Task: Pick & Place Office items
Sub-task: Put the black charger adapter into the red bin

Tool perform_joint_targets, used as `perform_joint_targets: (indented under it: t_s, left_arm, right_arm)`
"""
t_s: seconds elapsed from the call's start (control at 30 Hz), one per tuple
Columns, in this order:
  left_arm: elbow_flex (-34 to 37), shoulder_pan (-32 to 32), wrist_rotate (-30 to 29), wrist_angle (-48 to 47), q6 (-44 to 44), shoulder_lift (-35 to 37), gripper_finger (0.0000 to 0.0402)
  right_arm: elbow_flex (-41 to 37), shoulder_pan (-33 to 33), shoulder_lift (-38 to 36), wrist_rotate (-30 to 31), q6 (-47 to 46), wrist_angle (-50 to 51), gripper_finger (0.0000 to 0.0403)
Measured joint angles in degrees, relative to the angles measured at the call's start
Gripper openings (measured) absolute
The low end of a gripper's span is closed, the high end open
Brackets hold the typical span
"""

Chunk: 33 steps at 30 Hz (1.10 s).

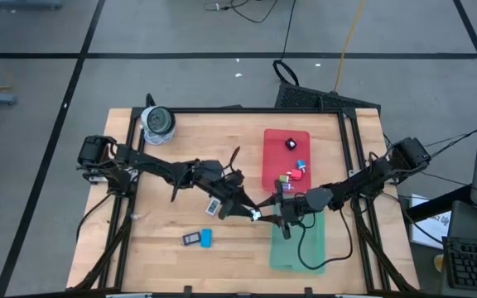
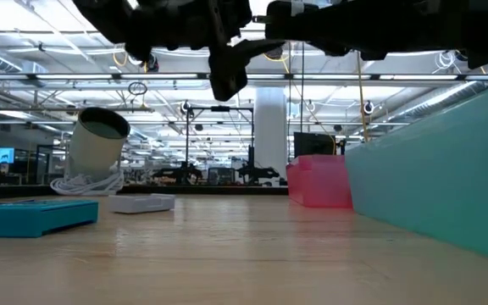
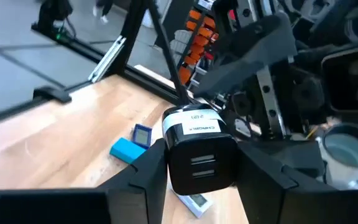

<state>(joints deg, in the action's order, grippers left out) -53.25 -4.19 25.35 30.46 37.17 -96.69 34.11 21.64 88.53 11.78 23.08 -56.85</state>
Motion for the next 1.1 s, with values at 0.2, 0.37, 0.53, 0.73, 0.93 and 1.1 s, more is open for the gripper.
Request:
perform_joint_targets:
  t_s: [0.2, 0.37, 0.53, 0.73, 0.93, 1.1]
  left_arm:
    - [0.0, 6.6, 18.9, -0.9, 3.1, 2.6, 0.0268]
    - [0.7, 10.8, 35.0, -7.4, 0.9, 6.4, 0.0278]
    - [5.7, 10.4, 29.7, -9.4, -8.1, 12.4, 0.0276]
    - [16.1, 11.7, 19.8, -9.7, -15.4, 25.3, 0.0264]
    - [29.4, 13.7, 7.4, -9.8, -17.9, 44.1, 0.0253]
    - [39.3, 14.1, -3.0, -9.4, -17.5, 59.5, 0.0260]
  right_arm:
    - [-0.1, -1.2, -2.7, 0.1, -8.2, 4.4, 0.0145]
    - [-2.0, -2.3, -8.6, 0.3, -12.4, 10.9, 0.0145]
    - [-5.5, -2.5, -14.6, 0.4, -14.6, 11.9, 0.0144]
    - [-10.1, -2.5, -20.8, 3.4, -16.4, 11.5, 0.0145]
    - [-13.5, -2.5, -25.8, 6.1, -17.3, 11.5, 0.0145]
    - [-14.7, -2.6, -28.8, 8.3, -19.6, 12.1, 0.0144]
